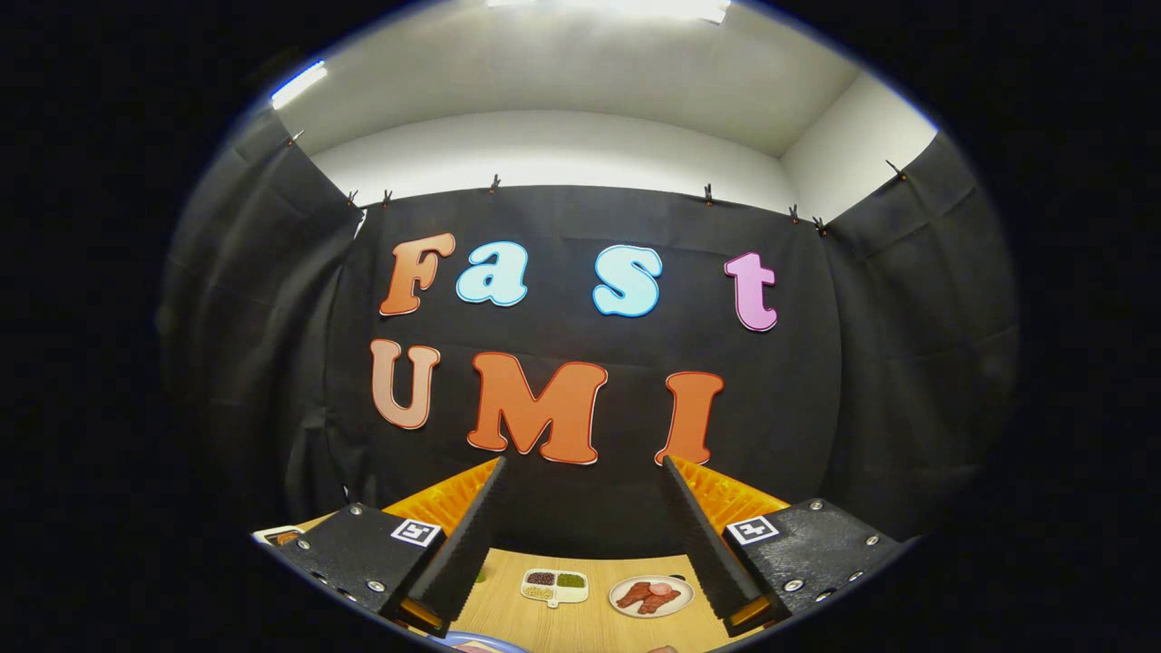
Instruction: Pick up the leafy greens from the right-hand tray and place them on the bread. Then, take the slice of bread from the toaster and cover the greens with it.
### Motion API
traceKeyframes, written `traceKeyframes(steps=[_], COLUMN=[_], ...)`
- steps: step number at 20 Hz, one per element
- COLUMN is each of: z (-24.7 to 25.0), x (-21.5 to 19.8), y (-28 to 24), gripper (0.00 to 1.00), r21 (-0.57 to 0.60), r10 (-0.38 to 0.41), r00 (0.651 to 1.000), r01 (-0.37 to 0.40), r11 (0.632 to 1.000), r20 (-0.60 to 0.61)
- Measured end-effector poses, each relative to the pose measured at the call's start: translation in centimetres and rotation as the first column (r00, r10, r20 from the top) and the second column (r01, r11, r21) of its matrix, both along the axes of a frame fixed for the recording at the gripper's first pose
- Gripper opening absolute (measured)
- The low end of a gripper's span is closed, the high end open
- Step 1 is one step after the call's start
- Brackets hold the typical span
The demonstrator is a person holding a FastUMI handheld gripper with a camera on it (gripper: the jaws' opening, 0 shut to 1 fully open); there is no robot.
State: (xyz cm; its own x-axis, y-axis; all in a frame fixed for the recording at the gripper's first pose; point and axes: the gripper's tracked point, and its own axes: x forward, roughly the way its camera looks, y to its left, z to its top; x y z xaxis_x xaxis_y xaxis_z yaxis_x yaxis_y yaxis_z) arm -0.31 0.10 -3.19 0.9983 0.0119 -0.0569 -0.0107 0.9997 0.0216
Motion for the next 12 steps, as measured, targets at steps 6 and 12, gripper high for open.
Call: traceKeyframes(steps=[6, 12], z=[-3.2, -7.9], x=[0.7, 1.0], y=[-0.6, -1.3], gripper=[0.99, 0.99], r21=[0.079, 0.083], r10=[0.015, 0.013], r00=[0.999, 0.989], r01=[-0.011, -0.001], r11=[0.997, 0.997], r20=[-0.046, -0.144])
